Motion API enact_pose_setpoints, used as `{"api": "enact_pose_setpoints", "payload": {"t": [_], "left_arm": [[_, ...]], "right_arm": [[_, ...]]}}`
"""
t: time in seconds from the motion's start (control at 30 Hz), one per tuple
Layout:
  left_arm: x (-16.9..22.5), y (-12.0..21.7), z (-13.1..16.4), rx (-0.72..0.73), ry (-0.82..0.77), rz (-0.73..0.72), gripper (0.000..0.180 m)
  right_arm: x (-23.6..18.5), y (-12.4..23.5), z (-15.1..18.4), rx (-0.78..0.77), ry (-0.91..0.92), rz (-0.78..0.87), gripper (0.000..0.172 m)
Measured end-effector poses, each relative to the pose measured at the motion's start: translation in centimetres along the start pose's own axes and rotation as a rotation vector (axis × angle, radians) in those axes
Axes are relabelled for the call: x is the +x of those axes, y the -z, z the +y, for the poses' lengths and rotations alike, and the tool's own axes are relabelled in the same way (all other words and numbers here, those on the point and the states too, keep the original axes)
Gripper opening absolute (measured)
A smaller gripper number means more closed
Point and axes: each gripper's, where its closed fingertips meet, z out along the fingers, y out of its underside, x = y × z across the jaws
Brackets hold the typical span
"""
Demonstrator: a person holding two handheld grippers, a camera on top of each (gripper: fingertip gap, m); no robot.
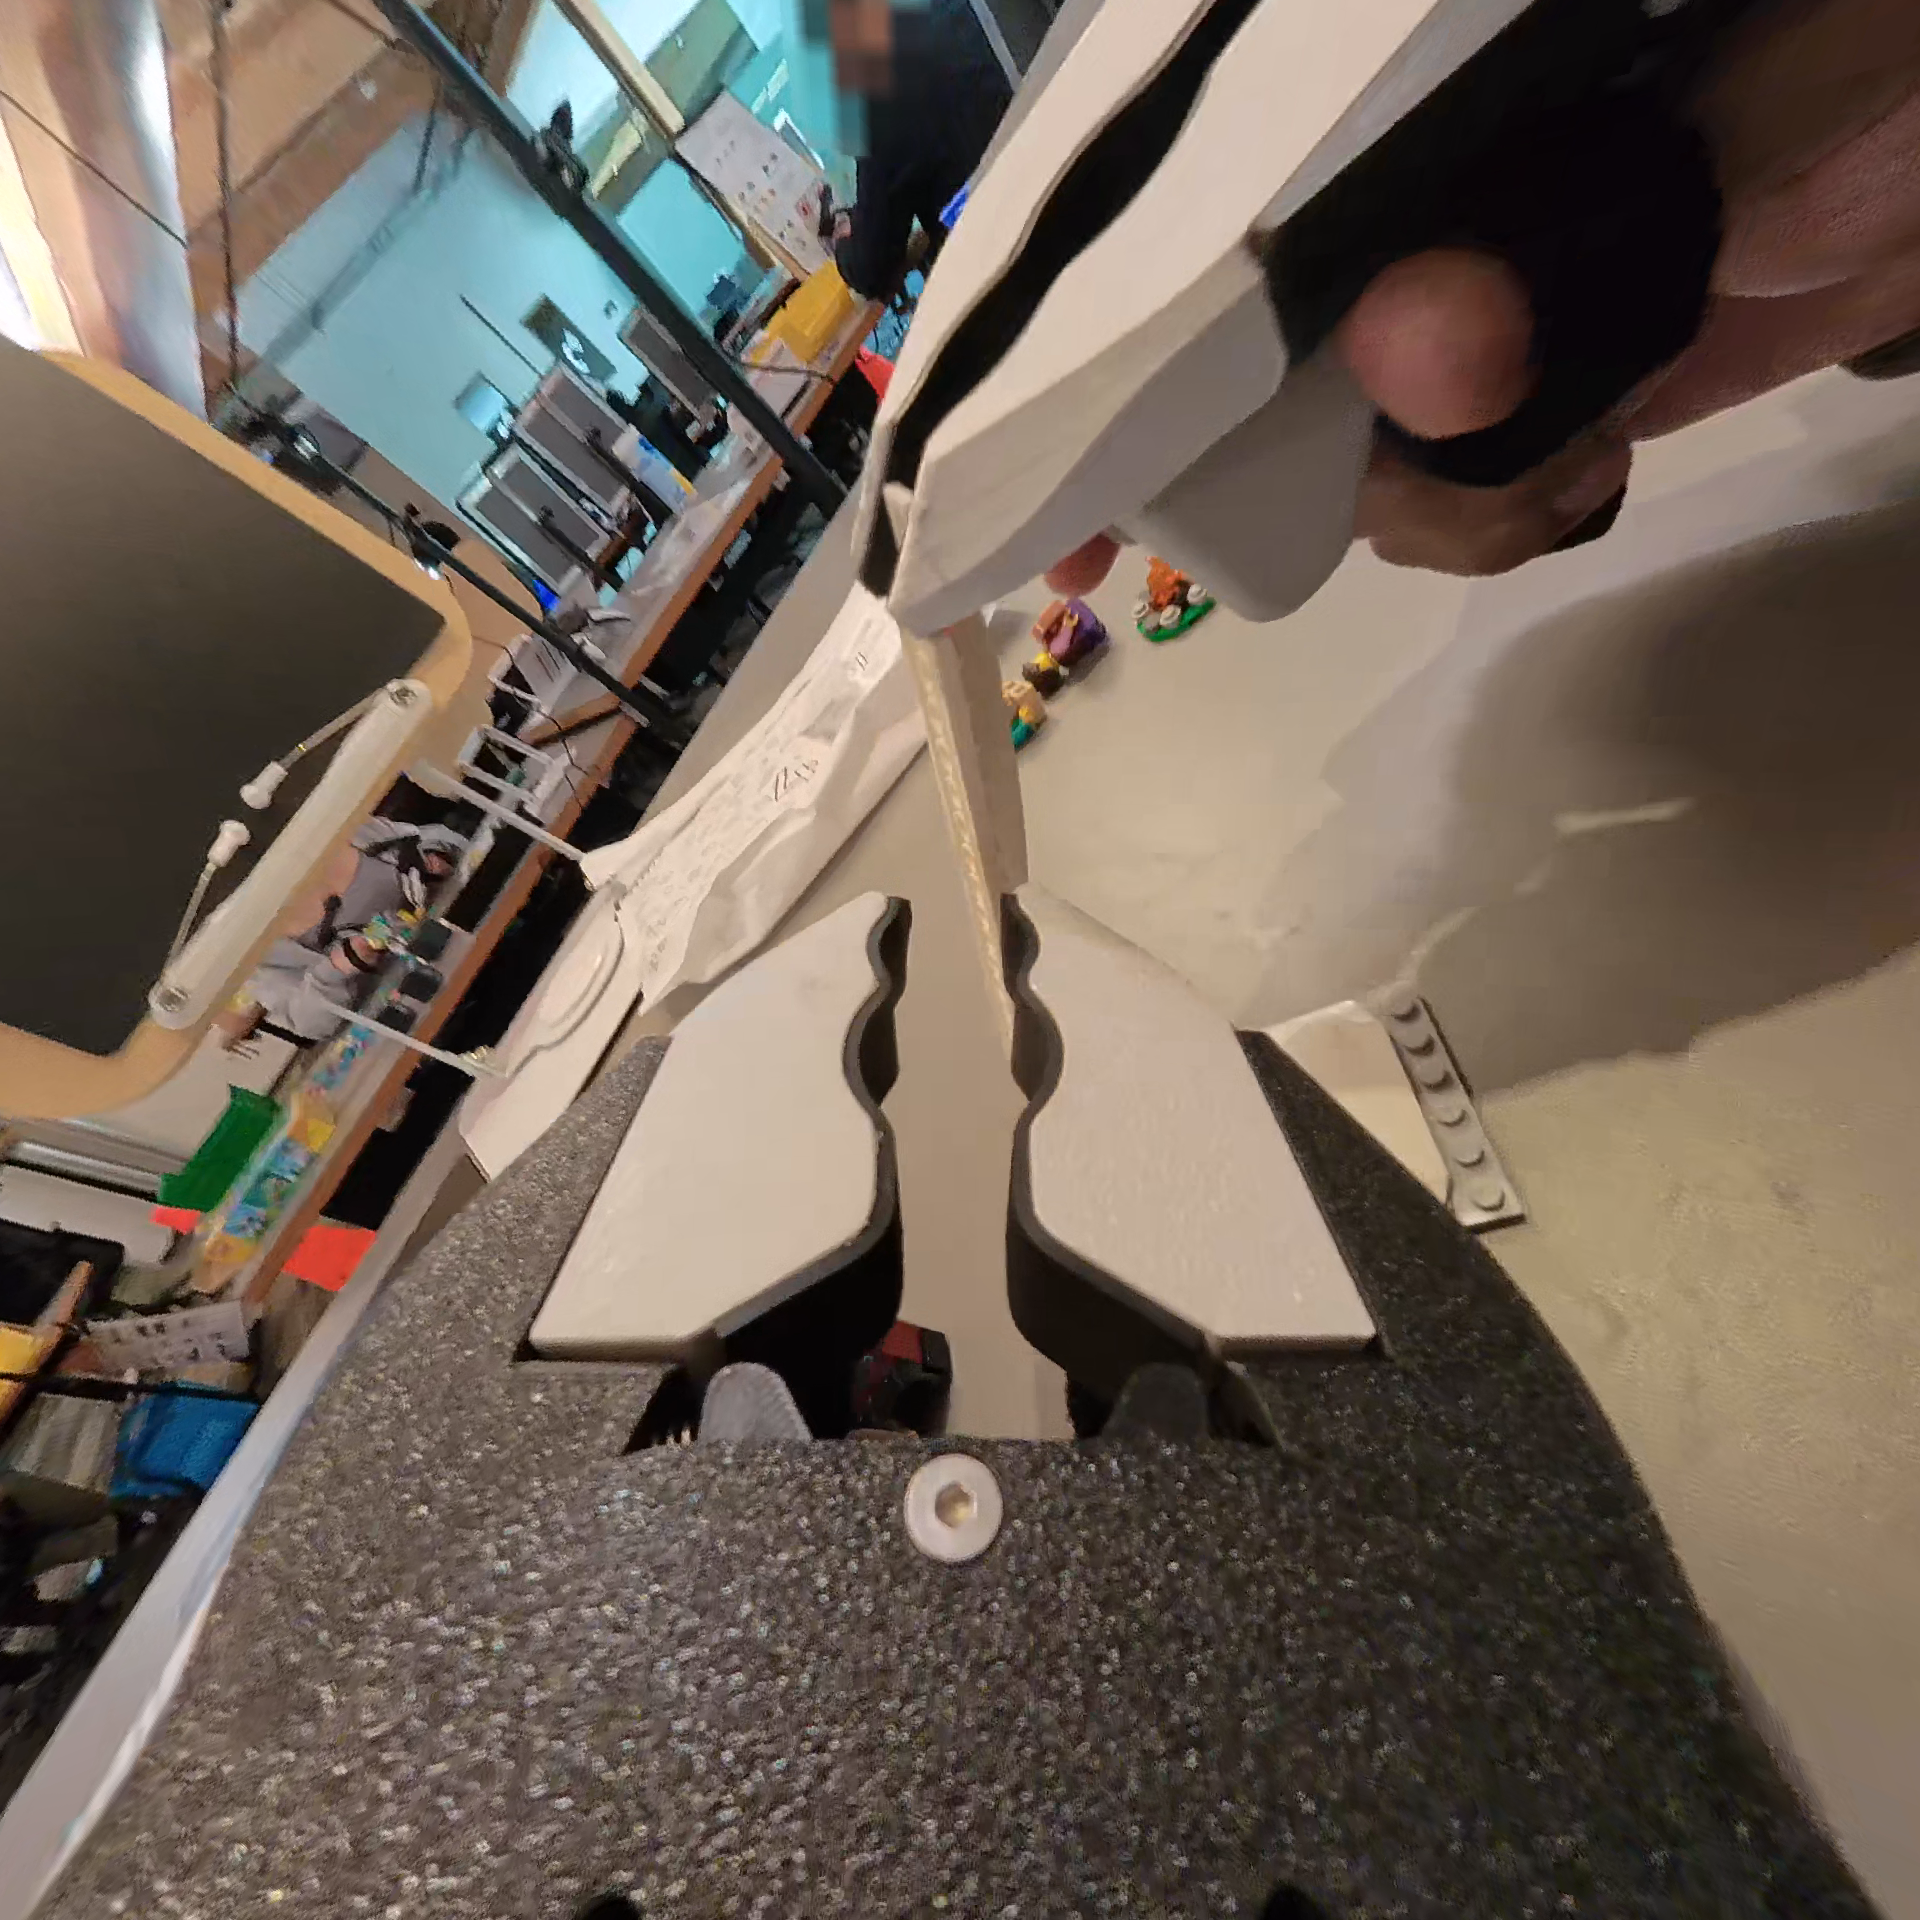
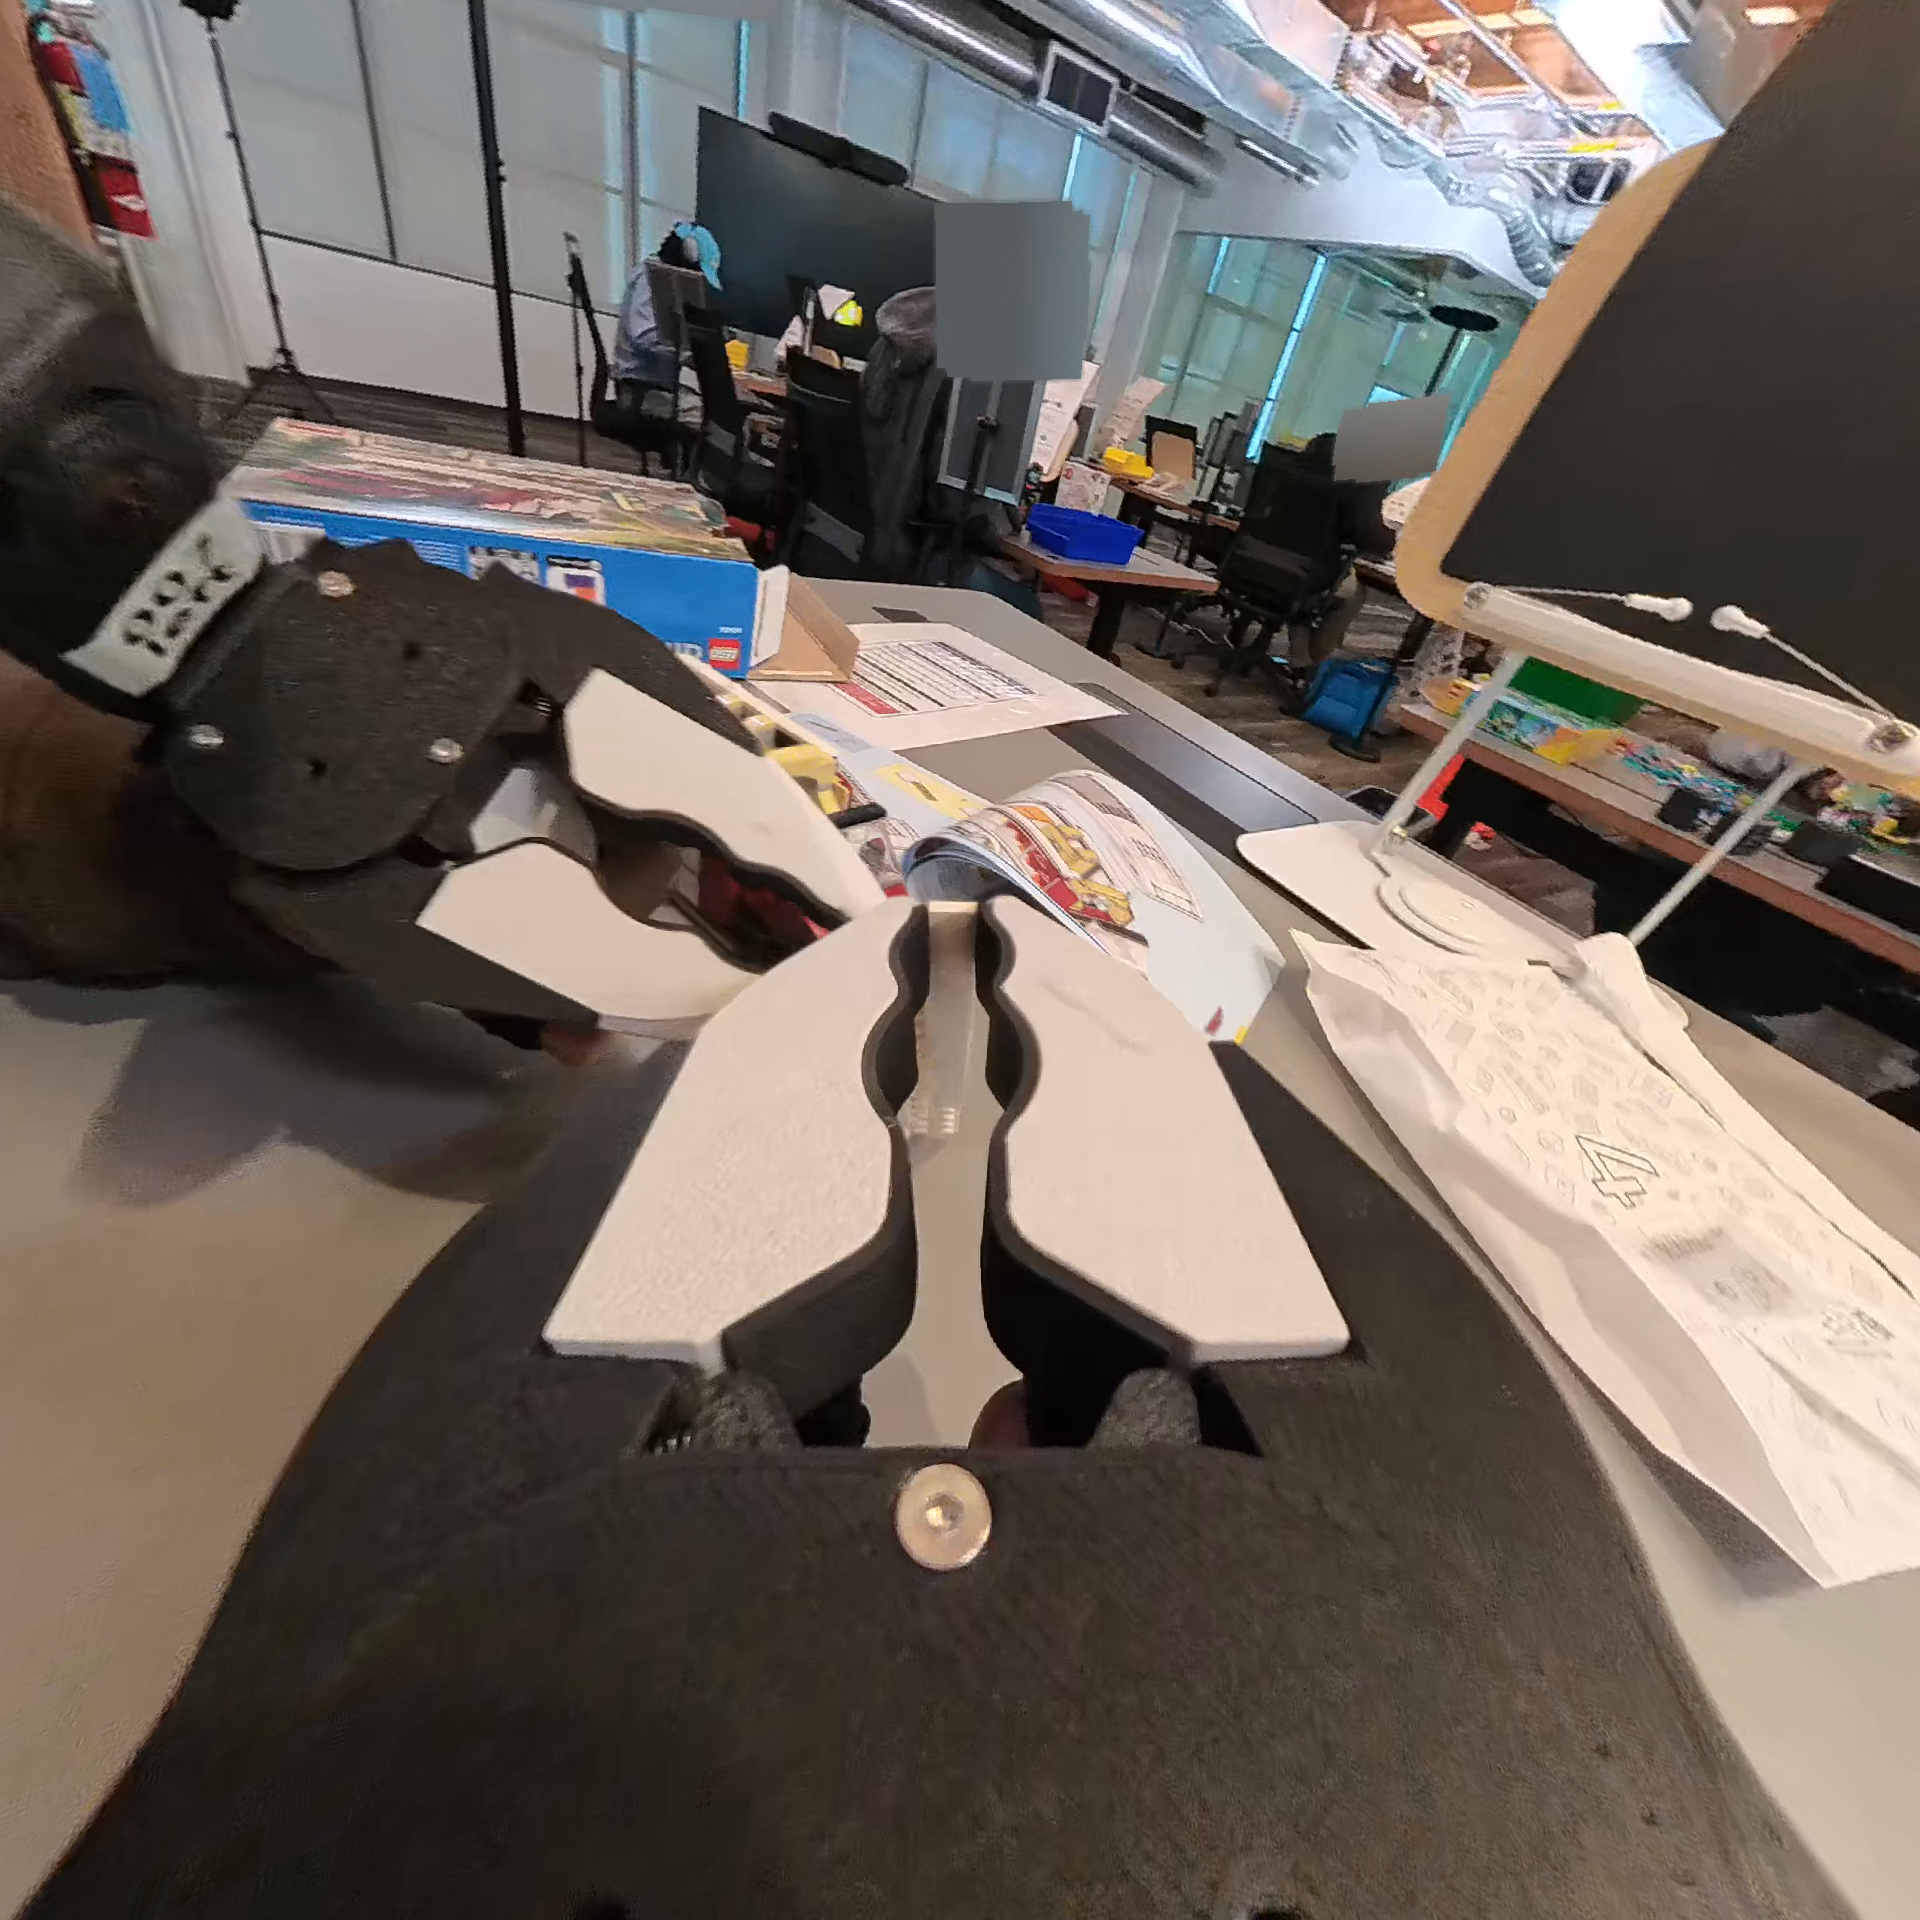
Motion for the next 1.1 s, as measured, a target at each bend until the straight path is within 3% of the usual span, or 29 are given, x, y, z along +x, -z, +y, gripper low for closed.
{"api": "enact_pose_setpoints", "payload": {"t": [0.5, 0.93, 1.1], "left_arm": [[0.5, 0.3, -1.3, 0.077, -0.042, -0.016, 0.006], [0.7, 0.7, -2.6, 0.133, -0.106, -0.054, 0.015], [0.7, 0.9, -2.8, 0.146, -0.106, -0.057, 0.008]], "right_arm": [[-1.0, 0.5, -0.3, 0.053, 0.017, 0.020, 0.008], [-1.8, 0.5, -0.7, 0.086, -0.001, -0.005, 0.008], [-2.6, 0.2, -0.8, 0.095, -0.004, -0.032, 0.008]]}}
